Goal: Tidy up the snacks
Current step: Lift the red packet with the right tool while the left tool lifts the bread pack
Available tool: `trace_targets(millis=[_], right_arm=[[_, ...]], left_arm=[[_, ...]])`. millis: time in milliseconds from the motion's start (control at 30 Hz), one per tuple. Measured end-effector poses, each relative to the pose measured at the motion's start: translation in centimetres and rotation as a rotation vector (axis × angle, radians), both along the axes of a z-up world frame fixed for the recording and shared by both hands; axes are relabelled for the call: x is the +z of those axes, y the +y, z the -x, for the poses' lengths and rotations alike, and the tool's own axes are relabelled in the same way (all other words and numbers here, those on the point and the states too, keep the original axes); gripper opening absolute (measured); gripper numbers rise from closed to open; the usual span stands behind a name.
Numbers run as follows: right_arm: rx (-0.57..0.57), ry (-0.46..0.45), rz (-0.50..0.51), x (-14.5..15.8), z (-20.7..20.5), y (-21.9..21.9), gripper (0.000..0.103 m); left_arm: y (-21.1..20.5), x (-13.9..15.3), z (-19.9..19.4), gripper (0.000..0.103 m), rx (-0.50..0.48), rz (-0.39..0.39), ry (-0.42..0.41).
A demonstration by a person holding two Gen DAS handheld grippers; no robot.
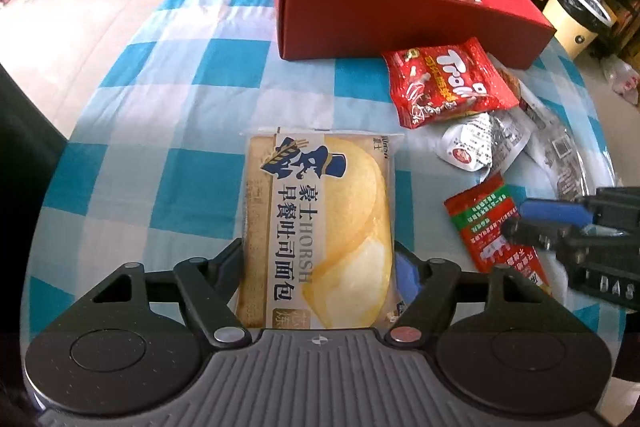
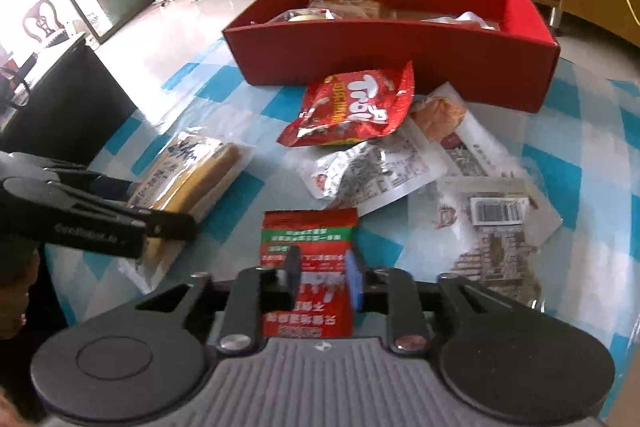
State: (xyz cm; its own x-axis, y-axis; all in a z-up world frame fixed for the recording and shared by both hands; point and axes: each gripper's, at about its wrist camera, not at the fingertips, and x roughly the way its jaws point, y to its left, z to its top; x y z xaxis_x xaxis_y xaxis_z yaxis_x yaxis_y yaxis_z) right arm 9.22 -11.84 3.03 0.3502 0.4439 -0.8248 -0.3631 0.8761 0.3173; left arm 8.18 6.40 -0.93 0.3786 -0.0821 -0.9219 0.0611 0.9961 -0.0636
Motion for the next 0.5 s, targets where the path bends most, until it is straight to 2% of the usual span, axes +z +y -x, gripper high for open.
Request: trace_targets(millis=[33, 67, 100, 133, 233, 267, 300, 367, 500], right_arm=[[0.01, 0.007, 0.004, 0.0, 0.1, 0.2, 0.043], [0.021, 0.016, 0.01, -0.2, 0.3, 0.4, 0.058], [0.022, 0.02, 0.014, -0.3, 0.5, 0.6, 0.064], [0.029, 0.028, 0.018, -0.6, 0.7, 0.9, 0.065], [0.057, -0.009, 0.038, -0.8, 1.2, 2.1, 0.082], [0.072, -0.017, 0.034, -1.1, 1.3, 2.4, 0.095], [0.093, -0.022, 0.023, -1.4, 1.5, 2.7, 0.103], [0.133, -0.066, 0.058, -1.9, 2.1, 3.6, 0.103], [0.218, -0.127, 0.146, -2.4, 3.6, 4.2, 0.103]], left_arm=[[0.1, 0.0, 0.0, 0.078, 0.004, -0.001, 0.001], [0.2, -0.1, 0.0, 0.078, 0.005, -0.002, 0.005], [0.2, -0.1, 0.1, 0.078, 0.005, -0.002, 0.009], [0.2, -0.2, 0.1, 0.078, 0.004, -0.005, 0.01], [0.3, -0.3, 0.3, 0.079, -0.006, -0.013, 0.01], [0.3, -0.5, 0.3, 0.08, -0.005, -0.016, 0.015], [0.4, -0.7, 0.2, 0.081, -0.004, -0.019, 0.022], [0.5, -0.8, 0.3, 0.082, -0.005, -0.018, 0.018], [0.4, -1.0, 0.2, 0.094, -0.012, -0.034, 0.013]])
